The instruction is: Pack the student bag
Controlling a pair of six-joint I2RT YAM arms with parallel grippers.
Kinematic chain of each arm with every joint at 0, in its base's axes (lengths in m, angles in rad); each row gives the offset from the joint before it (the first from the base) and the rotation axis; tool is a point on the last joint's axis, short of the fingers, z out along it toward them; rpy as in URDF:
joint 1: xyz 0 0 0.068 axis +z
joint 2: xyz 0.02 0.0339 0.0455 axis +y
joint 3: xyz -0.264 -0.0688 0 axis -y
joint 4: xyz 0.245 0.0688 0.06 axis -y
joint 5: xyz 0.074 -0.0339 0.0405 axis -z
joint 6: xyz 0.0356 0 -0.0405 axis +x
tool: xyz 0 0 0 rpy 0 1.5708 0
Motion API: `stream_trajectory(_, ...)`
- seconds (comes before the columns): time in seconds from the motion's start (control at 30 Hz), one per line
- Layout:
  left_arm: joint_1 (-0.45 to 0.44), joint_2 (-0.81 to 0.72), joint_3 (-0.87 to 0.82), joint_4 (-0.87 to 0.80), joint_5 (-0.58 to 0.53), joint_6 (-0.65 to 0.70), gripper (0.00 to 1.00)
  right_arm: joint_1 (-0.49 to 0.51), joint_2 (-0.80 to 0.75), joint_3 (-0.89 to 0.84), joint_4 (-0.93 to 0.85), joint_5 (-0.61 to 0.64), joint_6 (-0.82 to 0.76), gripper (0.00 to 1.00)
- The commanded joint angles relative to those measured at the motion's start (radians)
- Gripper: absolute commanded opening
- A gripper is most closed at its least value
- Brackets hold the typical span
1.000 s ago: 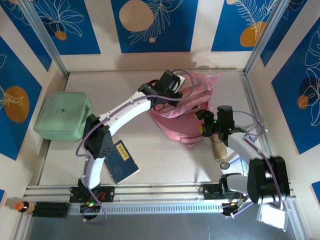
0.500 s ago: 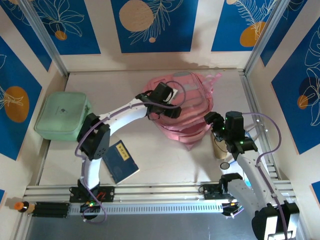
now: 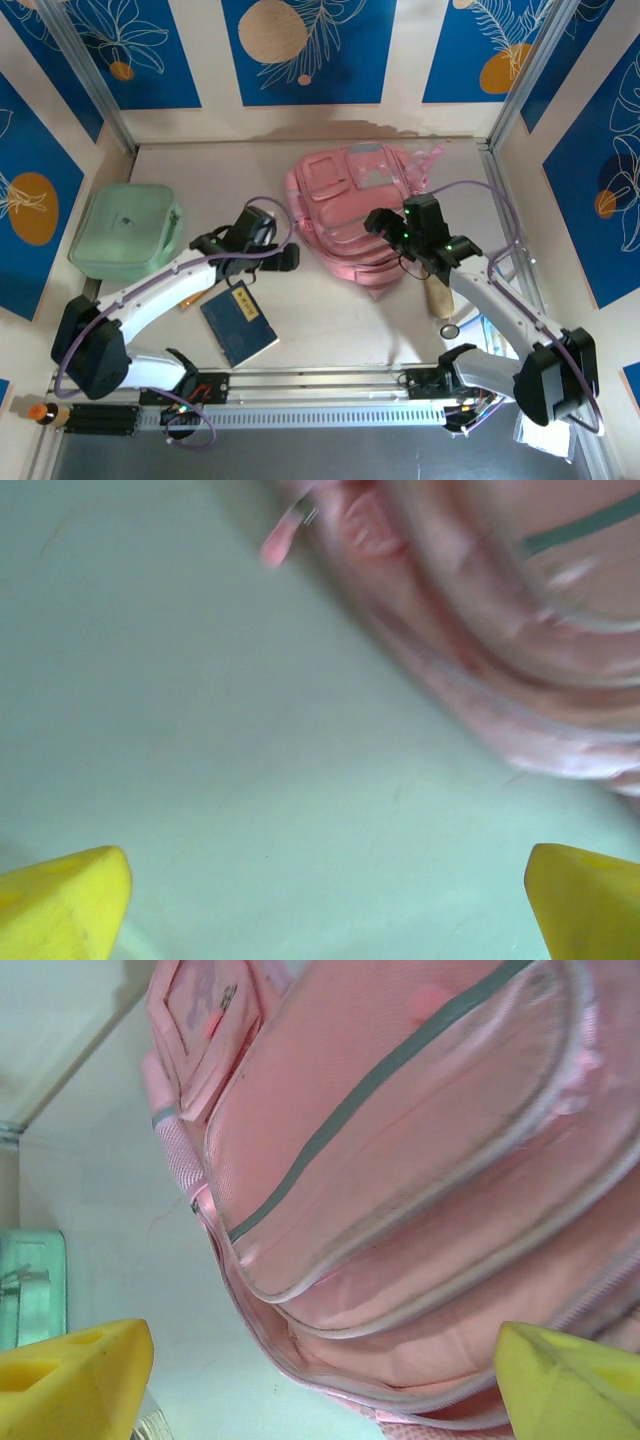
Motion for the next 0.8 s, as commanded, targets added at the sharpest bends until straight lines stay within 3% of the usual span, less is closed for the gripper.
stream_trajectory(0.0, 0.014, -0.053, -0.113, -0.058, -0.007, -0.122, 1.0, 0.034, 0.06, 0.063, 0.033, 0.02, -0.035, 0.88)
stream_trajectory(0.17, 0.009, -0.068, -0.253, 0.027, 0.068, -0.219, 0.99, 0.053, 0.117, 0.097, 0.032, 0.003, -0.031, 0.86)
stream_trajectory(0.4, 0.0, -0.026, -0.314, 0.12, 0.101, -0.285, 0.99, 0.058, 0.115, 0.077, 0.025, 0.009, -0.02, 0.86)
stream_trajectory(0.77, 0.002, 0.159, -0.255, 0.326, 0.205, -0.28, 1.0, 0.062, 0.14, 0.081, 0.031, -0.01, -0.016, 0.85)
